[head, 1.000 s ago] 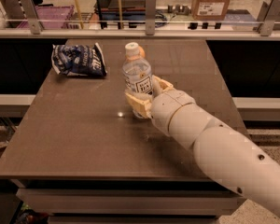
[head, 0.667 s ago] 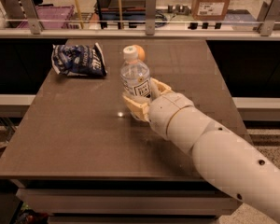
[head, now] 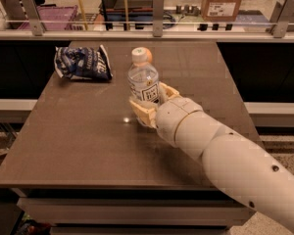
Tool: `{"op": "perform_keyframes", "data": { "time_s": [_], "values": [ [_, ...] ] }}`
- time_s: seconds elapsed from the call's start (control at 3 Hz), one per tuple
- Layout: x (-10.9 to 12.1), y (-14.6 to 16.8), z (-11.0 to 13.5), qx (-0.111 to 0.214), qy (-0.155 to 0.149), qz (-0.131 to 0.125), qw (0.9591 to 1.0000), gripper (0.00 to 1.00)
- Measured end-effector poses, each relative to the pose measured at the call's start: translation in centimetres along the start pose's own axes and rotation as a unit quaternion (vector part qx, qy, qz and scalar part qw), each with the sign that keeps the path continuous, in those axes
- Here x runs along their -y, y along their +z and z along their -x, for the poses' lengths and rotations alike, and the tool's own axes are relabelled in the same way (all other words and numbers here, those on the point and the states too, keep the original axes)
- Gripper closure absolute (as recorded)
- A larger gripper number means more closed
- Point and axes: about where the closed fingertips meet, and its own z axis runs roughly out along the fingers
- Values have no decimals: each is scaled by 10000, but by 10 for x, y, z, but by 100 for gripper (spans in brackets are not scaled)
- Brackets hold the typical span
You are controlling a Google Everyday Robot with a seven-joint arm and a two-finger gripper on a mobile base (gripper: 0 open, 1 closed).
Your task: Place blue plastic bottle upright
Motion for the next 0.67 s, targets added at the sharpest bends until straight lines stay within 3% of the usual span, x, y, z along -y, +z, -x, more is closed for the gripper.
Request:
{"op": "perform_keyframes", "data": {
  "time_s": [0.67],
  "values": [
    [-3,1,2,2,-31,15,10000,36]
  ]
}}
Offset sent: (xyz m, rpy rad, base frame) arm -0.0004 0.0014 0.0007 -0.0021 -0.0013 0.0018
